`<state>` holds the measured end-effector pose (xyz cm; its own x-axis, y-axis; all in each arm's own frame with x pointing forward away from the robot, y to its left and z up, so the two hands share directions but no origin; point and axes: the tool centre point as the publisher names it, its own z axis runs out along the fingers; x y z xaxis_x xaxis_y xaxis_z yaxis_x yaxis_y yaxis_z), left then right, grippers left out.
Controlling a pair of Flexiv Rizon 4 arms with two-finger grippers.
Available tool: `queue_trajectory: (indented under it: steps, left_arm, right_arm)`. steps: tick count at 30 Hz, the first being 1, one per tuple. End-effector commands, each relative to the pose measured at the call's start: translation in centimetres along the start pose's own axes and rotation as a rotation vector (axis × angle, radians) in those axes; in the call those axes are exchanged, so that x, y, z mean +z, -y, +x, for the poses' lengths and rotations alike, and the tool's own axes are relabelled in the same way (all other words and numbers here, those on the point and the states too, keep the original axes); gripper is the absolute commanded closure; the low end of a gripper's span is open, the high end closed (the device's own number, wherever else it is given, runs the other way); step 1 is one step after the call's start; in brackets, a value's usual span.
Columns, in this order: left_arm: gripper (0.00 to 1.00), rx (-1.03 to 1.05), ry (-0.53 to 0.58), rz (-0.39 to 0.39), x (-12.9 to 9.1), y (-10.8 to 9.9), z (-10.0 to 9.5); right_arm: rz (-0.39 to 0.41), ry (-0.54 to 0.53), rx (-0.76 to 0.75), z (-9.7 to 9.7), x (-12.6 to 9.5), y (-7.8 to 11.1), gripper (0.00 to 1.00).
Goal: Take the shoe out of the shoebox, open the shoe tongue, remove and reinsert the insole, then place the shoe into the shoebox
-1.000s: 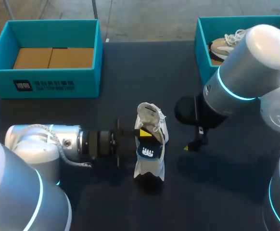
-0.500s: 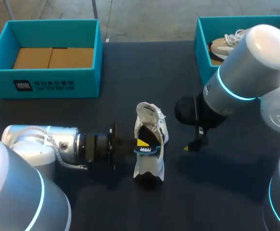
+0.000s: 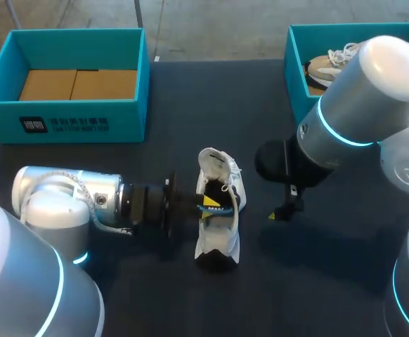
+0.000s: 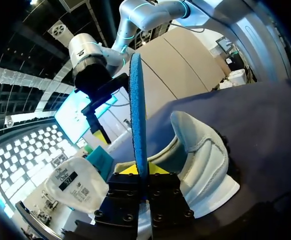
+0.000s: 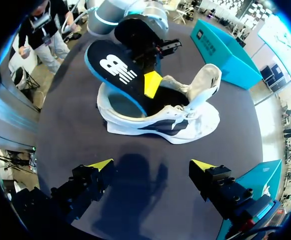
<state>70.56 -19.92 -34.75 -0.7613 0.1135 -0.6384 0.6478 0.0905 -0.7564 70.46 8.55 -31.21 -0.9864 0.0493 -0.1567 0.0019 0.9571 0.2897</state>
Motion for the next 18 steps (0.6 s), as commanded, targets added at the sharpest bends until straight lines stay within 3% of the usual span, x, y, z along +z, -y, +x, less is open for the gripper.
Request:
queue_trajectory:
  steps: [1,7,12,13,14,15,16,18]
  left_arm:
    - [0.62,0.001,0.031,0.003,0.0,0.8,-0.1]
    - [0.56,0.010,0.045,0.028,-0.5,2.8,0.1]
    - [0.59,0.021,0.061,0.046,-0.5,4.0,0.0]
    - [0.61,0.023,0.062,0.051,-0.5,4.2,0.1]
    - [0.71,0.025,0.058,0.054,-0.4,4.3,0.1]
    - [0.93,0.025,0.057,0.055,-0.3,4.4,0.2]
    - [1.00,0.024,0.051,0.058,-0.3,4.4,0.2]
    - [1.00,0.017,0.039,0.063,-0.1,4.2,0.4]
  right_arm:
    - [-0.001,0.001,-0.001,0.0,0.1,0.0,0.00]
    - [-0.001,0.001,-0.001,0.0,0.1,0.0,0.00]
    - [-0.001,0.001,-0.001,0.0,0.1,0.0,0.00]
    - [-0.001,0.001,-0.001,0.0,0.1,0.0,0.00]
    - [-0.001,0.001,-0.001,0.0,0.1,0.0,0.00]
    - [-0.001,0.001,-0.001,0.0,0.1,0.0,0.00]
    - [-0.001,0.001,-0.001,0.0,0.1,0.0,0.00]
    - [-0.001,0.001,-0.001,0.0,0.1,0.0,0.00]
